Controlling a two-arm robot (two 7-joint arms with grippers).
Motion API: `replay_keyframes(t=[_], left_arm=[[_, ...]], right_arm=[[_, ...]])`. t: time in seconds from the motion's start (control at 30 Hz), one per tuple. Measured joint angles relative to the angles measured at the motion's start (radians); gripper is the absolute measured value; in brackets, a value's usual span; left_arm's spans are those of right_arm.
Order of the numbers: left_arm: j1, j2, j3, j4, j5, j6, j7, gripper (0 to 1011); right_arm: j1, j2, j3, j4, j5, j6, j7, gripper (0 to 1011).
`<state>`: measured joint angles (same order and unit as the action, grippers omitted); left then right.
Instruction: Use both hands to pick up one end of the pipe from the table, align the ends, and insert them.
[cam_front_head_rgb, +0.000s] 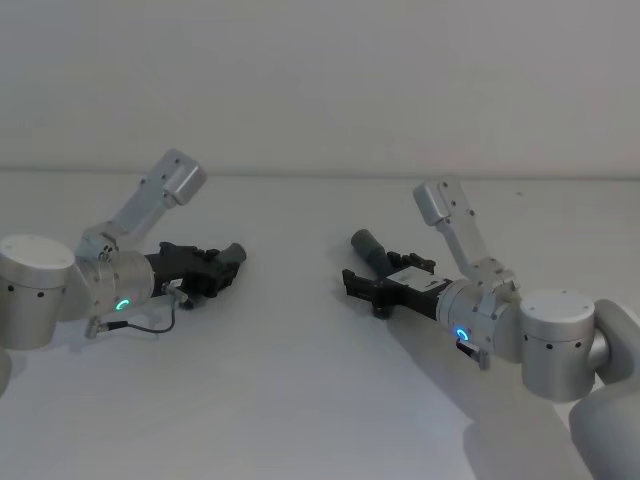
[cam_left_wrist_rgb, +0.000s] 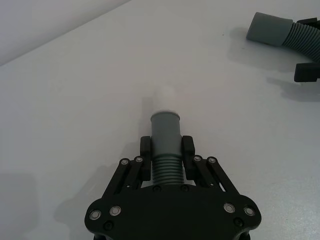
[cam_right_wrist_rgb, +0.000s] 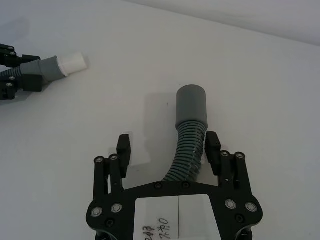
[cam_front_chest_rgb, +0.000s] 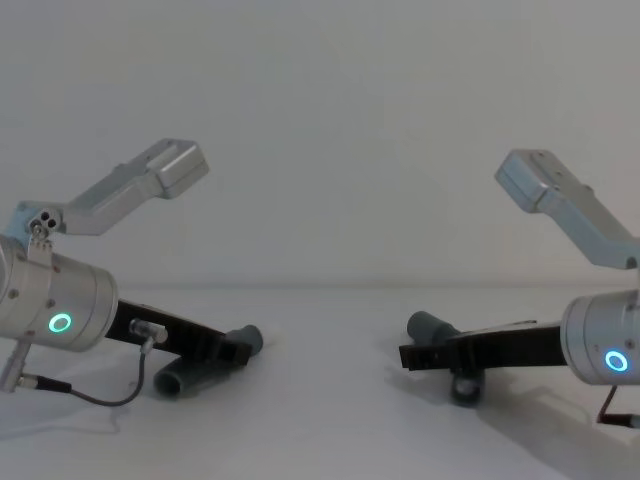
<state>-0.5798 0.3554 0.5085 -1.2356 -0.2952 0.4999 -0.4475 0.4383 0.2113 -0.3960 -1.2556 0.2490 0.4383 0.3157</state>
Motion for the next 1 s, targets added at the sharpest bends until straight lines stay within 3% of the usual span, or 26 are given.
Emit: replay_keyframes(t=[0.3,0.4,0.63,1.0], left_arm=[[0.000,0.000,0.000,0.000,0.000,0.000,0.000,353],[0.000,0.000,0.000,0.000,0.000,0.000,0.000,353],[0.000,0.000,0.000,0.000,0.000,0.000,0.000,353],[0.000,0.000,0.000,0.000,0.000,0.000,0.000,353]], right_arm=[[0.002,-0.002,0.001,0.004,-0.001,0.001,-0.001,660],[0.002,-0.002,0.002,0.005,-0.001,0.001,-0.001,513],[0.003,-0.003,0.002,0.006,-0.002,0.002,-0.001,291],[0.003,-0.004,0.002,0.007,-0.002,0.002,-0.001,274]])
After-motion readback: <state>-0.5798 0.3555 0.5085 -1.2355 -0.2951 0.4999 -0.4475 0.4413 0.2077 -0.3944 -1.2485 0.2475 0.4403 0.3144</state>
